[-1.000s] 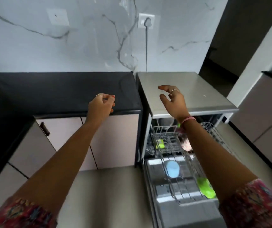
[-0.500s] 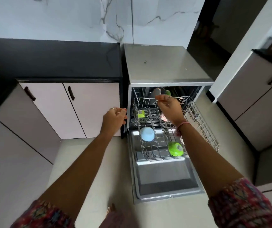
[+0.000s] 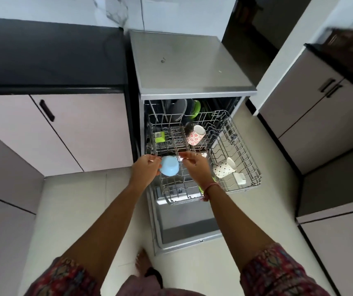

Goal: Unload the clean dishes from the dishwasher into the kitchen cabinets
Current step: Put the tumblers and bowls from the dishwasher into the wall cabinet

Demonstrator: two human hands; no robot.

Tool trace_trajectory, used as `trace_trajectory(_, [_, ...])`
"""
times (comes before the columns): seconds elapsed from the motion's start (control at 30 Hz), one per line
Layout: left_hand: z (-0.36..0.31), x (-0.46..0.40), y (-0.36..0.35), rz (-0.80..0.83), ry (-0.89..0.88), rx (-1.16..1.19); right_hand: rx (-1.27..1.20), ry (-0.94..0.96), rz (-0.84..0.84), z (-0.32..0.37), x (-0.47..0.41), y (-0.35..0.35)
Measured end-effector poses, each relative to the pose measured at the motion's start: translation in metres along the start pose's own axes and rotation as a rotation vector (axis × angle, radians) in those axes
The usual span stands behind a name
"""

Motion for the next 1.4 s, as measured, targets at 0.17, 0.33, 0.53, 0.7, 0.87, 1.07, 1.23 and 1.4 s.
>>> trace_trajectory(0.17, [-0.003, -0.027, -0.016, 0.084, 0.013, -0.061, -0.059, -0.122, -0.099, -0.028, -0.021, 0.013])
trace_trajectory(0.33, [-0.003, -0.046, -0.025, 0.125, 0.022, -0.117, -0.167, -0.248, -0.186, -0.056, -0.026, 0.020])
trace_trajectory(0.53, [-0.001, -0.056, -0.044, 0.163, 0.074, -0.109, -0.263, -0.397, -0.366, -0.084, -0.029, 0.034])
trace_trajectory(0.7, [-0.005, -0.063, -0.074, 0.184, 0.128, -0.100, -0.367, -0.501, -0.506, -0.104, -0.040, 0.060])
trace_trajectory(0.87, [-0.026, -0.084, -0.116, 0.194, 0.152, -0.139, -0.466, -0.524, -0.587, -0.128, -0.065, 0.101])
trace_trajectory(1.07, [-0.064, -0.131, -0.175, 0.189, 0.100, -0.269, -0.431, -0.693, -0.622, -0.157, -0.105, 0.150])
trace_trajectory(1.23, [-0.085, -0.186, -0.230, 0.083, 0.028, -0.310, -0.356, -0.838, -0.605, -0.179, -0.130, 0.166])
trace_trajectory(1.4, [-0.090, -0.256, -0.268, 0.065, 0.011, -0.456, -0.413, -0.895, -0.557, -0.196, -0.156, 0.170])
Point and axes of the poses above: each hand's wrist, its own x-axis away from the middle knuckle, its own y-axis out of the back of the hand, z = x × y, the point moved 1 cm from there along -x, towards the middle knuckle, and after that the axes turned 13 degrees about -x, right-handed, at the moved point
